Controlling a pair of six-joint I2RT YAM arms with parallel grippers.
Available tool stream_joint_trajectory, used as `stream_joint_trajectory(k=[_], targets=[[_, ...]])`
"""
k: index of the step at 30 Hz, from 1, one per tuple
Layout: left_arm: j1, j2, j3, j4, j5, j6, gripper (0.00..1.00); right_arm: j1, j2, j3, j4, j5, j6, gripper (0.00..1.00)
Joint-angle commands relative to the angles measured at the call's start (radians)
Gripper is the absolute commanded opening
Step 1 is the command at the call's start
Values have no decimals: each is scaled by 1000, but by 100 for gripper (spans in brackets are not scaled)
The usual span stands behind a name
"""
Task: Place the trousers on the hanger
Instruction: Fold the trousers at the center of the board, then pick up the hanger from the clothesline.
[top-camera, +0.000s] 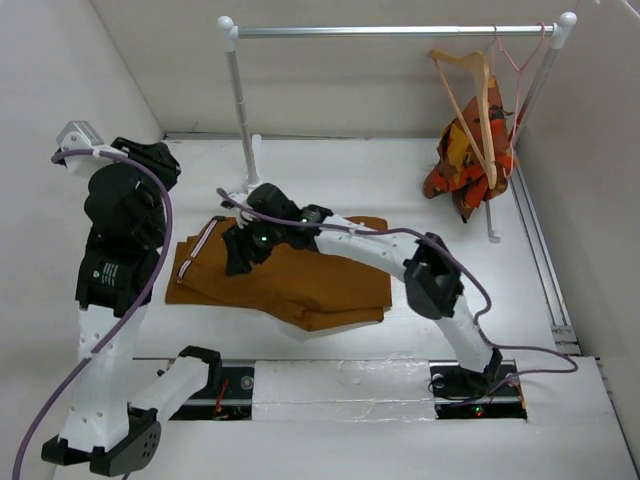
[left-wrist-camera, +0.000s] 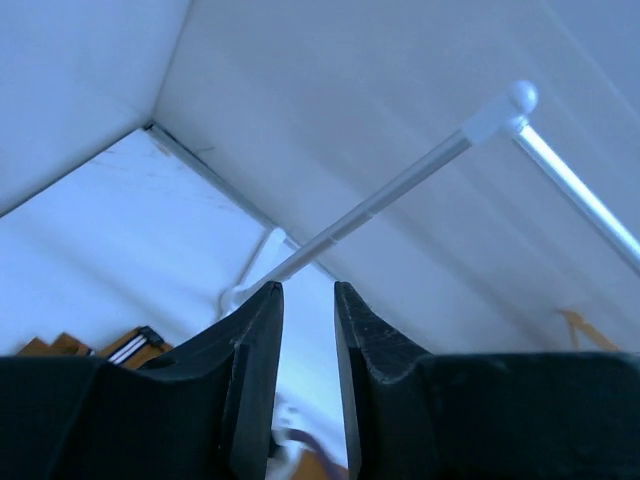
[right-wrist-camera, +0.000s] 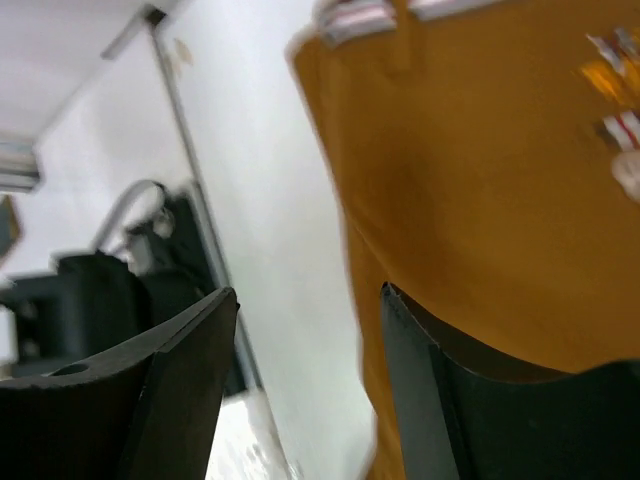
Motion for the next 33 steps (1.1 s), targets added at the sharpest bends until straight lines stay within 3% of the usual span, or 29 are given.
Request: stream_joint_trajectory(k=[1, 3, 4, 7, 11, 14, 17, 22, 24, 29, 32, 33], targets=[[2, -4, -136, -23, 15, 14, 24, -119, -301, -227, 153, -33, -36, 64], [2, -9, -244, 8, 63, -3, 24, -153, -402, -352, 141, -33, -74, 57], [2, -7, -370, 32, 127, -19, 25, -181, -499, -481, 141, -7, -85, 43], [11, 60, -553, 109, 310, -32, 30, -216, -625, -664, 98, 53, -110, 0], [37, 281, -628, 179, 419, -68, 31, -234, -762, -954, 81, 107, -128, 0], [101, 384, -632, 233, 469, -65, 32, -244, -800, -1028, 77, 149, -124, 0], [233, 436, -683, 226, 532, -92, 31, -268, -820, -1110, 101, 162, -105, 0], [451, 406, -860, 259, 575, -117, 29, -317, -779, -1290, 196, 177, -90, 0], [482, 349, -887, 256, 555, -123, 29, -317, -766, -1338, 247, 189, -76, 0], [491, 248, -832, 191, 440, -172, 28, -307, -766, -1443, 311, 167, -27, 0], [476, 226, -772, 180, 512, -158, 26, -279, -846, -1380, 221, 165, -35, 0], [412, 217, -754, 189, 514, -146, 26, -279, -872, -1350, 130, 179, -41, 0]])
